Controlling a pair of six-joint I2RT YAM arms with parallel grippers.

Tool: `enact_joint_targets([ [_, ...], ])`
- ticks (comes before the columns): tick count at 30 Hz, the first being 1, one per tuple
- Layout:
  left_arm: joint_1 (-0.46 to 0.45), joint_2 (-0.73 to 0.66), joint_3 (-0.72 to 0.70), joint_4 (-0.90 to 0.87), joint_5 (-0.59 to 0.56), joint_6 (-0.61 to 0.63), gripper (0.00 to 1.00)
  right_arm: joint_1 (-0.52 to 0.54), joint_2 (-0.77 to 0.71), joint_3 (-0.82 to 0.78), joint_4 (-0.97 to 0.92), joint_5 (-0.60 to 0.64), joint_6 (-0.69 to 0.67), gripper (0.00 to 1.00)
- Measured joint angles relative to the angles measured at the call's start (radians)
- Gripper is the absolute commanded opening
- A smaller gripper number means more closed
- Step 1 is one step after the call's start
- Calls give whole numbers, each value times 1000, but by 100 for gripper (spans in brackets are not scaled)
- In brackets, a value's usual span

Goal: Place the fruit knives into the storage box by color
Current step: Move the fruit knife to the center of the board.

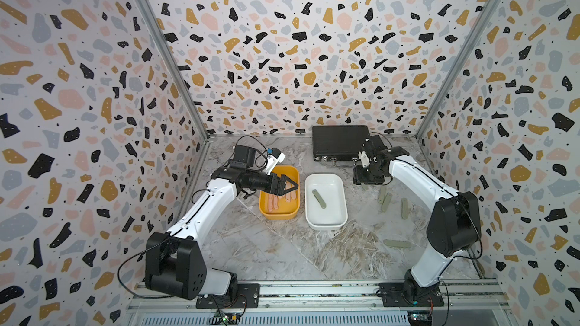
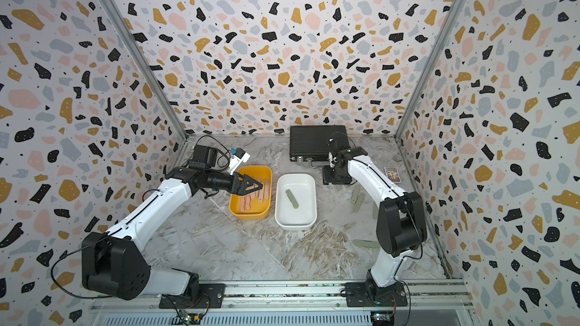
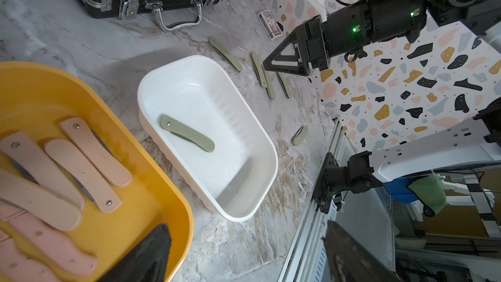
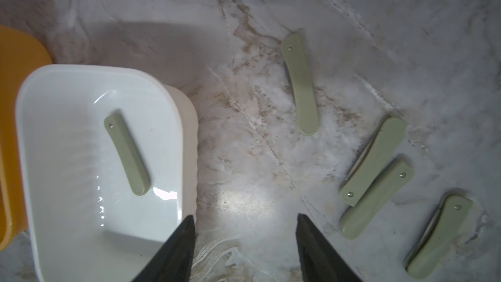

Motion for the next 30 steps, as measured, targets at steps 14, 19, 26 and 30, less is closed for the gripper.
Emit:
enact_joint_targets([
  [14, -3, 0, 0, 0, 0, 5, 89, -45, 190, -20, -5, 43, -28, 62],
  [19, -3, 0, 0, 0, -1, 7, 89, -53, 242, -11, -2, 54, -28, 62],
  [26, -3, 0, 0, 0, -1, 7, 89, -71, 282, 48, 5, 57, -28, 61],
  [30, -3, 0, 0, 0, -1, 7, 89, -82, 334, 84, 12, 57, -28, 61],
])
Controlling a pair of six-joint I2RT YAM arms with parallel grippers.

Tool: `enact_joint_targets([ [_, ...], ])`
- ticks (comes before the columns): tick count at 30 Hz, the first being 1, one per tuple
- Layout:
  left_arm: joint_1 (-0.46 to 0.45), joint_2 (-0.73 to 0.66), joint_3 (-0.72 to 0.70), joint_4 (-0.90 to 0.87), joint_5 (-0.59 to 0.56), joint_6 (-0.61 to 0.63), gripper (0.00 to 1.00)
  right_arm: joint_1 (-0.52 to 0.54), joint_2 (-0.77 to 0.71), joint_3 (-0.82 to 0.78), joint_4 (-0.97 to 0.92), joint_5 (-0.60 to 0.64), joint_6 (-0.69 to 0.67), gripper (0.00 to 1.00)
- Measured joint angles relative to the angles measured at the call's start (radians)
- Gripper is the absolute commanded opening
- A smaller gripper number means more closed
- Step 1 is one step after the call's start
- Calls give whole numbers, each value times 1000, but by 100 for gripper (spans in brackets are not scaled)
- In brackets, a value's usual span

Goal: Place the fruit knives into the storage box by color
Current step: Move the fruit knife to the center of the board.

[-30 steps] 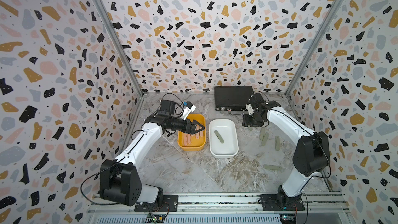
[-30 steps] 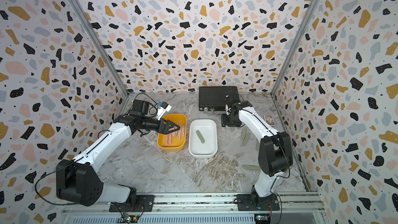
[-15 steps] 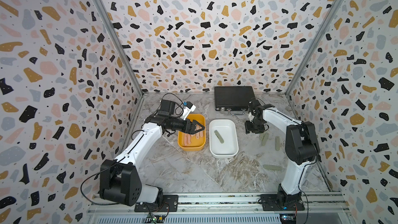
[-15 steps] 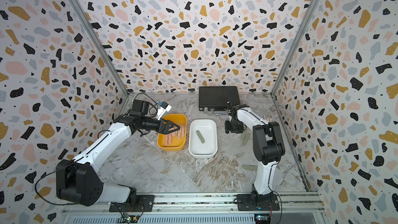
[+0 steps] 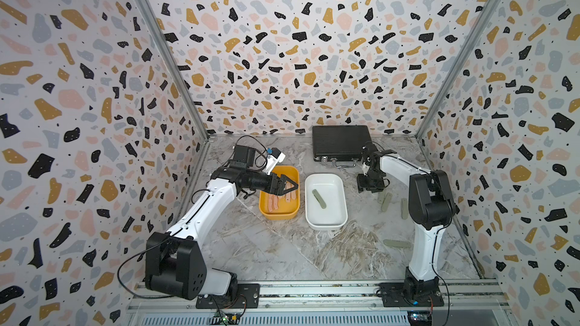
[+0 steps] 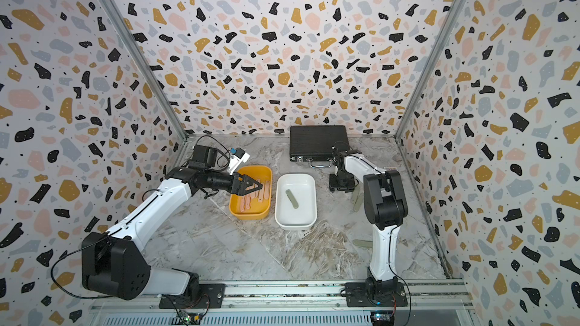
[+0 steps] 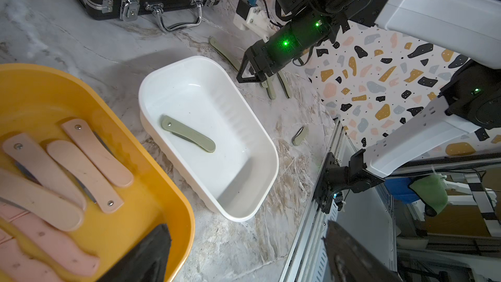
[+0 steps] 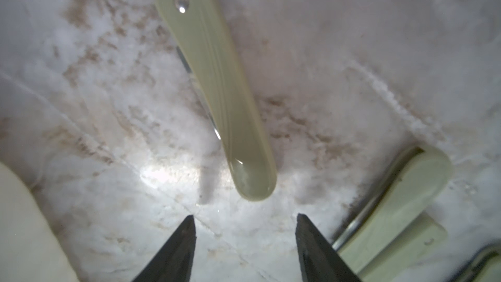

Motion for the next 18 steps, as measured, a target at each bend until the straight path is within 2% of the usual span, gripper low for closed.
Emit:
enact_joint_targets([
  [9, 0, 0, 0, 0, 0, 0, 89, -13, 89, 121, -10, 3, -3, 58],
  [18, 0, 0, 0, 0, 0, 0, 90, -13, 124, 179, -26, 5, -14, 26],
])
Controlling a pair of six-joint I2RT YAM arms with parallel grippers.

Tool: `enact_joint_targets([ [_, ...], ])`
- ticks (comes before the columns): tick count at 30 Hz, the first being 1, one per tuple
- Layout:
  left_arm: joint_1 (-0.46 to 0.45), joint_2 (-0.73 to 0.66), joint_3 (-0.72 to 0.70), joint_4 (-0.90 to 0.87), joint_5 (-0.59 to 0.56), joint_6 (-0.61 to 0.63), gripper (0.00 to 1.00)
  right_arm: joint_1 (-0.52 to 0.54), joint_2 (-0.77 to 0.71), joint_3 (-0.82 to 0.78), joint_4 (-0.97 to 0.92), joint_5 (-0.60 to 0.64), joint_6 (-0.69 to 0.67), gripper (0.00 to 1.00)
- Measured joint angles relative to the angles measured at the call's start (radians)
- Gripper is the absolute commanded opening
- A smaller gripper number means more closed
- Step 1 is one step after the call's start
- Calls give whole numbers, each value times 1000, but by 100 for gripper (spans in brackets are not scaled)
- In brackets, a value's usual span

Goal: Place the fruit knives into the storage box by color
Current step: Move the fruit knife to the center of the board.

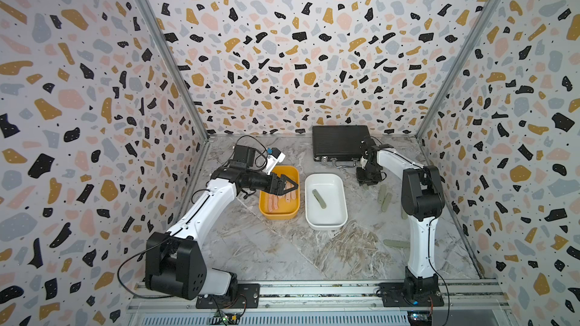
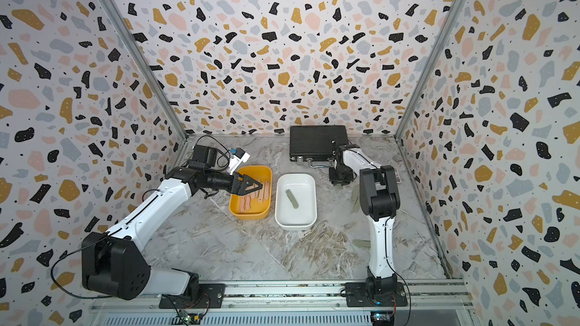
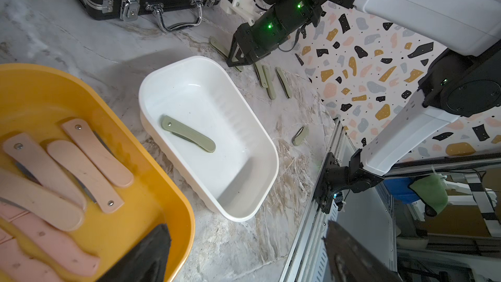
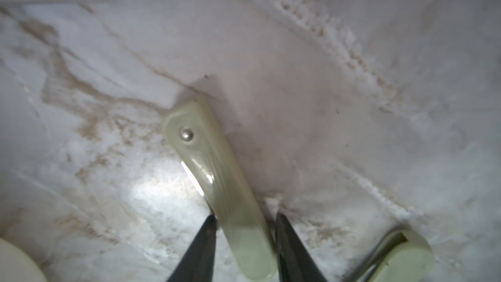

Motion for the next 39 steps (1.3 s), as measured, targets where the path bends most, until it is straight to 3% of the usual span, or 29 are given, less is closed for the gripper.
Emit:
enact_joint_targets([
  [11, -13, 0, 0, 1, 5, 0, 91, 13, -94, -154, 35, -28, 1, 24],
  [29, -108, -1, 0, 1, -34, 23, 91, 135, -294, -453, 87, -37, 42, 25],
  [39, -108, -1, 0, 1, -49, 26, 91, 160, -307, -470, 93, -35, 53, 39],
])
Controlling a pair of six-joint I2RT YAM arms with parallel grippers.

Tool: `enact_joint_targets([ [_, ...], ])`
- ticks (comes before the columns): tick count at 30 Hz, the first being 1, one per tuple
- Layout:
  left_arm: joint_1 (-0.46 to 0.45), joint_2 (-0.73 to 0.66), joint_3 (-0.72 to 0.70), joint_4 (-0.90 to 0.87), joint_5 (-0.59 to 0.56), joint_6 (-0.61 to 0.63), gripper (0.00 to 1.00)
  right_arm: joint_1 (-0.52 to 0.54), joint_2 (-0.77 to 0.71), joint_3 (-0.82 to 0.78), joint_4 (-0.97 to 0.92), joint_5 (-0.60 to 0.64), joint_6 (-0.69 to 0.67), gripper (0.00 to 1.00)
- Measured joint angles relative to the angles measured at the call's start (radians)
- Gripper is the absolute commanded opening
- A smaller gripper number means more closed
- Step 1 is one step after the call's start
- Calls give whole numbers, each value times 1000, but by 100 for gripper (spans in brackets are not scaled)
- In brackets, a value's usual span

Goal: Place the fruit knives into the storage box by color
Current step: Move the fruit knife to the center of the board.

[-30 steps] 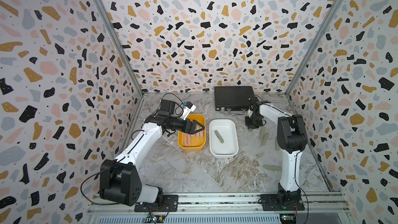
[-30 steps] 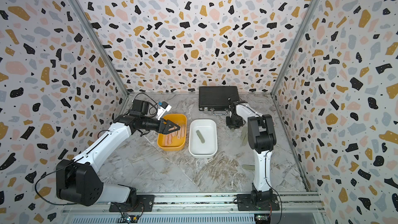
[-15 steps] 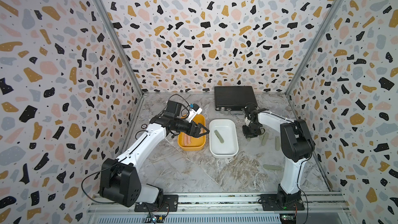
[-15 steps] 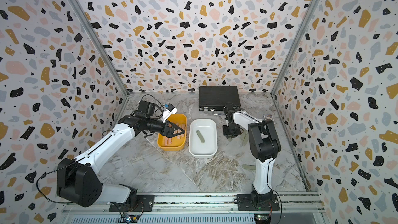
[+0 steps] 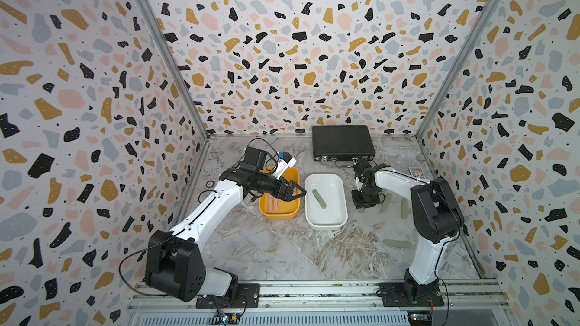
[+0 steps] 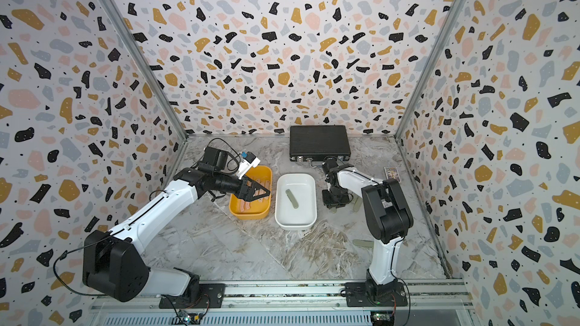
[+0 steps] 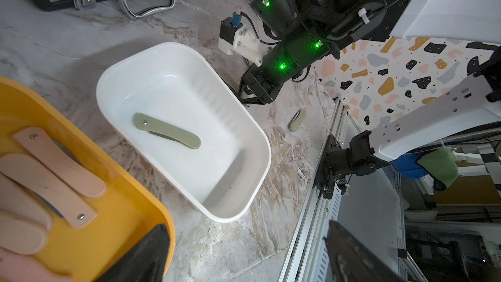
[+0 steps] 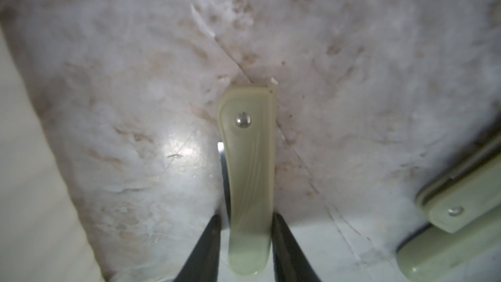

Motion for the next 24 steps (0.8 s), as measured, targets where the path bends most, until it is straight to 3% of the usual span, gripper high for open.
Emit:
enact_joint_targets([
  [24, 0, 0, 0, 0, -7, 4, 91, 15, -28, -43, -5, 32, 1, 38],
])
